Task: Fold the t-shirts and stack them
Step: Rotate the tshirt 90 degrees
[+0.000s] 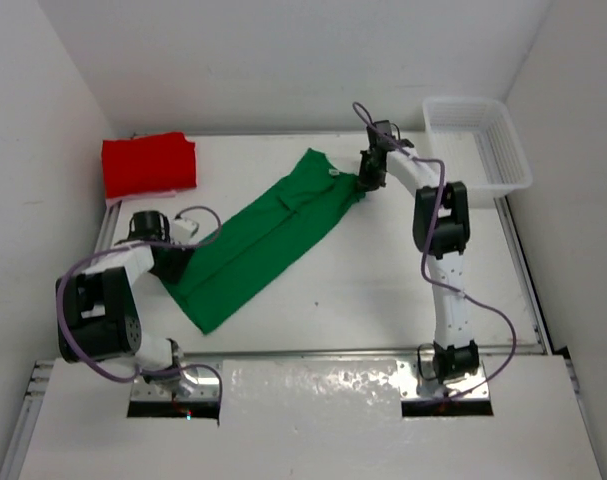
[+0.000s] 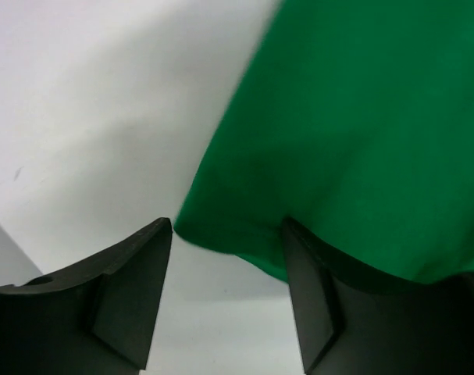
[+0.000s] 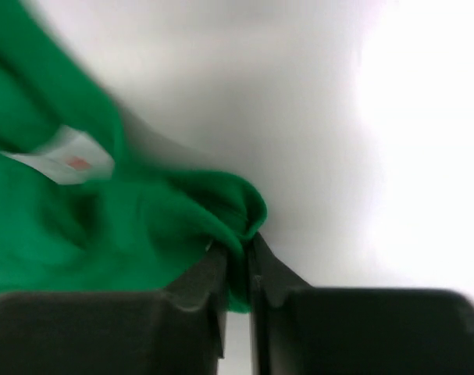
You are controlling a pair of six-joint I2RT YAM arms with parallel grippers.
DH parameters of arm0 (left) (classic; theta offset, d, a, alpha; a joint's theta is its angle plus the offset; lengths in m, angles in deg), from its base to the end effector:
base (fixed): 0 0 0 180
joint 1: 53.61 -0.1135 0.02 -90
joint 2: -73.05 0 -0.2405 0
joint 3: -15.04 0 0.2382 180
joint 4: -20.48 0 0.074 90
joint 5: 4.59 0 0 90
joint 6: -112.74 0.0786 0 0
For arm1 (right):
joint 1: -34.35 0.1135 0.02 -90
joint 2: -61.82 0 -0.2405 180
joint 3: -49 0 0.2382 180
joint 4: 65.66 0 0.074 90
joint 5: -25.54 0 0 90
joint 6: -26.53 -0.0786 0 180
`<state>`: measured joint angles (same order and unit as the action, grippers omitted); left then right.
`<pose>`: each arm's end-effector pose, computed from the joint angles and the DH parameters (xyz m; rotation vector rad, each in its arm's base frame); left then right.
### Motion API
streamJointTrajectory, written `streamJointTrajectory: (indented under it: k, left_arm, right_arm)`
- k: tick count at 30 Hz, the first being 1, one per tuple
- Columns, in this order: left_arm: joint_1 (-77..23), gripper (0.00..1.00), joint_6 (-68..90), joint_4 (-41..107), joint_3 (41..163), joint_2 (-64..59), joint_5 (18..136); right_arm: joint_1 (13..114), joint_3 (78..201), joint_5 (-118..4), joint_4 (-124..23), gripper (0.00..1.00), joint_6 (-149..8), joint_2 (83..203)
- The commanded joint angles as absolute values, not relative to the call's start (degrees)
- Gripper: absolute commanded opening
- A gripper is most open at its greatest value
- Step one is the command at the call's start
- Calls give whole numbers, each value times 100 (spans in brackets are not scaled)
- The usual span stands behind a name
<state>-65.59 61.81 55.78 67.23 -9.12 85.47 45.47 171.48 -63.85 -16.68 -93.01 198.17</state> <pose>0.2518 0.0535 0.0941 0.6417 2.6648 0.2601 0.4855 0.0963 0.0866 0.4273 2.6567 0.2392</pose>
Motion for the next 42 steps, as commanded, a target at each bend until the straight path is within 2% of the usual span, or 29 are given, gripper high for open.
streamJointTrajectory:
  k: [1,2,3,7,9,12,13,16,20,23,24,25,26,27,28,30,31,34,39,42]
  left_arm:
    - [-6486,59,6976,7231,6557,-1071,7735]
    - [-6442,61,7020,7355,6610,-1080,7498]
    - [-6389,62,7038,7470,6663,-1097,7426]
    - [-6354,68,7108,8242,7066,-1132,7031]
    - [-6406,72,7196,8533,7242,-1132,6714]
    - [-6591,79,7240,9025,7760,-1141,6354]
    - [-6678,80,7214,9183,8058,-1150,6292]
    - [-6732,82,7091,9386,8516,-1159,6326]
    - [-6740,86,7038,9598,8737,-1037,6528]
    - [-6854,86,6802,9397,8807,-800,6757]
    - [-6977,86,6383,9039,8843,-685,6914]
    - [-7013,86,6144,8844,8852,-684,6915]
    - [-7056,86,5672,8633,8843,-597,7115]
    - [-7083,86,5458,8448,8817,-553,7204]
    - [-7101,86,5282,8125,8738,-518,7336]
    - [-7101,86,4896,7876,8598,-421,7442]
    - [-7101,86,4815,7692,8553,-351,7495]
    - [-7101,86,4604,7366,8316,-184,7539]
    - [-7101,86,4454,7146,8105,141,7627]
    - [-7101,86,4489,7093,8052,361,7610]
  right_arm:
    - [4481,19067,-6763,-1039,15,-9221,21120]
    - [4473,19433,-6806,-994,19,-9265,21341]
    - [4446,19750,-6823,-1046,28,-9300,21491]
    - [4174,18832,-6571,-2231,41,-9564,21099]
    - [4007,18829,-6211,-2574,50,-9512,21000]
    - [3980,19521,-5629,-2576,56,-9187,20974]
    - [3989,19568,-5524,-2724,62,-9169,20913]
    - [3989,19218,-5461,-3154,66,-9169,20246]
    - [4068,18454,-5707,-2858,66,-9247,18913]
    - [4514,16823,-6102,-2453,63,-9440,17884]
    - [4925,15512,-6199,-2731,61,-9746,17071]
    - [4930,14760,-6208,-3038,60,-9966,16654]
    - [5469,14091,-6208,-3355,59,-10282,16275]
    - [5788,12822,-6208,-4097,58,-11103,15923]
    - [6104,12296,-6217,-4436,57,-11511,15433]
    - [7132,11391,-6278,-4998,55,-12590,15183]
    - [7832,11264,-6435,-5062,55,-12831,15147]
    - [8994,11271,-6621,-5502,56,-13413,15513]
    - [10043,11333,-6753,-6369,55,-14589,16288]
    - [10238,11289,-6841,-6627,55,-15039,16684]
